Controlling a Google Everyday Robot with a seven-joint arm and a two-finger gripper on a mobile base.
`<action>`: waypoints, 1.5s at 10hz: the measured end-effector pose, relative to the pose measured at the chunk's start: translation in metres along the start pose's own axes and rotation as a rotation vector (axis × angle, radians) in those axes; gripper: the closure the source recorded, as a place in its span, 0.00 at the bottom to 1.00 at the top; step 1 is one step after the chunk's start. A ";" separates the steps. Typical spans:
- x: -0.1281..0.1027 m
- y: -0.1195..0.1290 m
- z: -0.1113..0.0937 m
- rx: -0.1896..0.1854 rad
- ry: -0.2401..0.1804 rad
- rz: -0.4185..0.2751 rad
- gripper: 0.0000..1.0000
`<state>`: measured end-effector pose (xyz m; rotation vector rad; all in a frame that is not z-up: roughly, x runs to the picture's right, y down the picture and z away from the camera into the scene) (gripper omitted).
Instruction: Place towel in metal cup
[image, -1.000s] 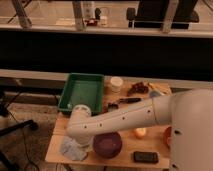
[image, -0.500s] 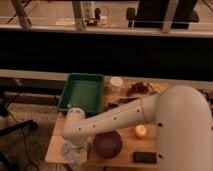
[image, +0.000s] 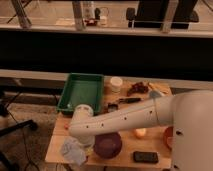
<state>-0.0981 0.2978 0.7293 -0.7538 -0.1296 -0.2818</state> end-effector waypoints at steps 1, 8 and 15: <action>-0.006 -0.002 0.000 -0.004 -0.002 -0.007 0.36; -0.061 -0.011 -0.001 -0.056 -0.026 -0.075 0.20; -0.036 0.002 0.026 -0.059 0.012 -0.058 0.20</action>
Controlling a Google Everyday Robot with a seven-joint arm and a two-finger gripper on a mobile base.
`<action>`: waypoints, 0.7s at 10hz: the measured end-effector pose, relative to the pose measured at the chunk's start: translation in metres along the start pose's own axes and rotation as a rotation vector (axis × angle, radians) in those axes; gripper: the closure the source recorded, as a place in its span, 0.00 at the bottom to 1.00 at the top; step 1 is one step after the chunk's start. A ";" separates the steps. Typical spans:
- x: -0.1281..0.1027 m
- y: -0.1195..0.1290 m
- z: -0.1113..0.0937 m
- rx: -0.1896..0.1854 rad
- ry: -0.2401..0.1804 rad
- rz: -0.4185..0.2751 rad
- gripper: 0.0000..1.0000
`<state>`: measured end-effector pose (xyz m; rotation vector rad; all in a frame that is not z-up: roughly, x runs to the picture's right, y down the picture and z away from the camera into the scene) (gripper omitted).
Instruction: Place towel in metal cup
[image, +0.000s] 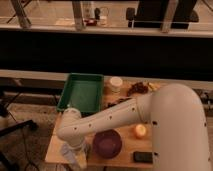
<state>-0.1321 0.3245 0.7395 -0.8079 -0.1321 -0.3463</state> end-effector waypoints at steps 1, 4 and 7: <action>0.002 0.001 0.003 0.000 -0.003 0.004 0.20; 0.008 0.003 0.011 -0.006 -0.017 0.016 0.20; 0.007 0.002 0.015 -0.014 -0.030 0.006 0.34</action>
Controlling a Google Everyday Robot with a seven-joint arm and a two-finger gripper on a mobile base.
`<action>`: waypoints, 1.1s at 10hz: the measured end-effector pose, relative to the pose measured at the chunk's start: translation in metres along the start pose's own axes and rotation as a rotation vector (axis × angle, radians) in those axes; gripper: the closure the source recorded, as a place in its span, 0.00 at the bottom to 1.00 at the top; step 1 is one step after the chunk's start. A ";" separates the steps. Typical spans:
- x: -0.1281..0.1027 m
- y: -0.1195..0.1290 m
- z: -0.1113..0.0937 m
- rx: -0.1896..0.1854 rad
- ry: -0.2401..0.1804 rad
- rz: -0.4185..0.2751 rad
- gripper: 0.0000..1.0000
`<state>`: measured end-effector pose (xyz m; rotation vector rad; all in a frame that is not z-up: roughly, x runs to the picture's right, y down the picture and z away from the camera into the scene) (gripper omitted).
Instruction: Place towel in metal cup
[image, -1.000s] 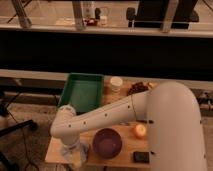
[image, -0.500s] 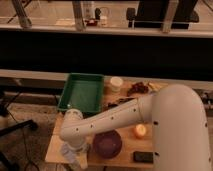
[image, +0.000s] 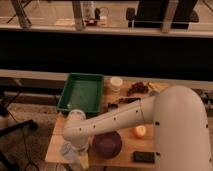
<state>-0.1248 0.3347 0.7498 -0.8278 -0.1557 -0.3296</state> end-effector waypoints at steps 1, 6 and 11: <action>0.000 0.000 0.001 -0.003 -0.003 -0.002 0.42; -0.001 0.001 -0.003 -0.007 -0.001 -0.006 0.66; 0.001 0.000 -0.001 -0.020 -0.006 -0.003 1.00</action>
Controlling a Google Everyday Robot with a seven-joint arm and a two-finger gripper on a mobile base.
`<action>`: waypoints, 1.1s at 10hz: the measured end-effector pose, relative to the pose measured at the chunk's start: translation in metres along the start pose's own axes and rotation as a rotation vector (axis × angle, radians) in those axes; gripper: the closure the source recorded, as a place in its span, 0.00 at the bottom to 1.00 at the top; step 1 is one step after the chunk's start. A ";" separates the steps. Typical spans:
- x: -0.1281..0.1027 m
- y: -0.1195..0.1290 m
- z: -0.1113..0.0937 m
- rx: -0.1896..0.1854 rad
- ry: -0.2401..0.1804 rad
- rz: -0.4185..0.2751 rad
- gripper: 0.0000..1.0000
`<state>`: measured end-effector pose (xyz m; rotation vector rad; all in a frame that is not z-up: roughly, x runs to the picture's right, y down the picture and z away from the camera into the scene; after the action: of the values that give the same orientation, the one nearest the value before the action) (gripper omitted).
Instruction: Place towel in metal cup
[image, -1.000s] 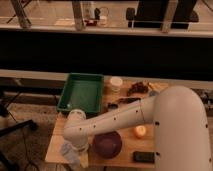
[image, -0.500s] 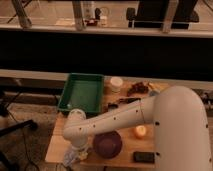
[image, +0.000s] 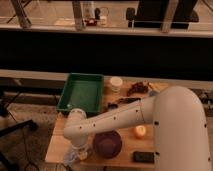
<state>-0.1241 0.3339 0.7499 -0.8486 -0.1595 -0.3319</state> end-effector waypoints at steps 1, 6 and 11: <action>0.000 0.000 0.000 0.001 0.000 0.001 1.00; 0.018 0.000 -0.071 0.093 0.043 0.076 1.00; 0.059 0.021 -0.175 0.231 0.157 0.202 1.00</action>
<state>-0.0603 0.2015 0.6363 -0.6009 0.0336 -0.1849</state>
